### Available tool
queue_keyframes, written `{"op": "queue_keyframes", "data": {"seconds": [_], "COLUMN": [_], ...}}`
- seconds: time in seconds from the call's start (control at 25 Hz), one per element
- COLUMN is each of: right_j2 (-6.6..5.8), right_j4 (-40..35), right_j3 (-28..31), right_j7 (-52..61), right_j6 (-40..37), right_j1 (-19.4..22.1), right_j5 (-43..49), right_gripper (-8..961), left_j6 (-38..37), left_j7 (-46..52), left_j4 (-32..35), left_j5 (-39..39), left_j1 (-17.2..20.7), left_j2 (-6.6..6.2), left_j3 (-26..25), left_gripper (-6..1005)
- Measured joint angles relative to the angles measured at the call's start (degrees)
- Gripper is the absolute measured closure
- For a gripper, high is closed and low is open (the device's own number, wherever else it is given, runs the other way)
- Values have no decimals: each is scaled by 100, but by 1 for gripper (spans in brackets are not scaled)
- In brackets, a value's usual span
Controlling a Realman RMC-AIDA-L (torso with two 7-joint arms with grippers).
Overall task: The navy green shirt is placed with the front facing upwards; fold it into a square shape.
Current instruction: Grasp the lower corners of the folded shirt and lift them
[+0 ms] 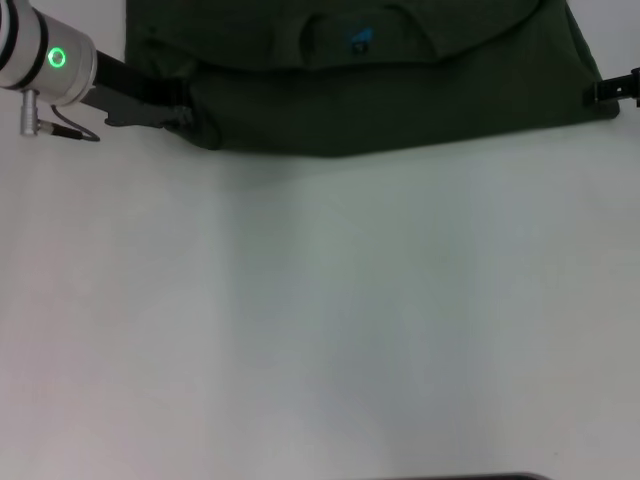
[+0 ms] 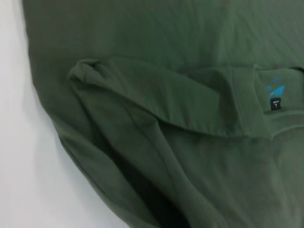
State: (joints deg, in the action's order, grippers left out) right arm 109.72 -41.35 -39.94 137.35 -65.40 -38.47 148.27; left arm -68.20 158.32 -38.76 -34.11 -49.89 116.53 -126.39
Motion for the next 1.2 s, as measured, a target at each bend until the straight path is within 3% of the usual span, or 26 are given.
{"op": "queue_keyframes", "data": {"seconds": [0.24,0.6,1.2], "right_j2": [26,170,235], "right_j4": [219,347,718], "right_j3": [7,3,-5], "right_j7": [-28,-6,-35], "right_j6": [338,765,1144], "right_j1": [9,-74,-228], "right_j5": [-21,-44,-45], "right_gripper": [26,26,25], "left_j6": [35,54,88], "left_j7": [37,41,41], "left_j4": [0,1,1], "left_j5": [6,34,34], "left_j1": [20,5,24], "left_j2": [19,45,48], "left_j3": [0,0,0], "left_gripper": [972,972,970]}}
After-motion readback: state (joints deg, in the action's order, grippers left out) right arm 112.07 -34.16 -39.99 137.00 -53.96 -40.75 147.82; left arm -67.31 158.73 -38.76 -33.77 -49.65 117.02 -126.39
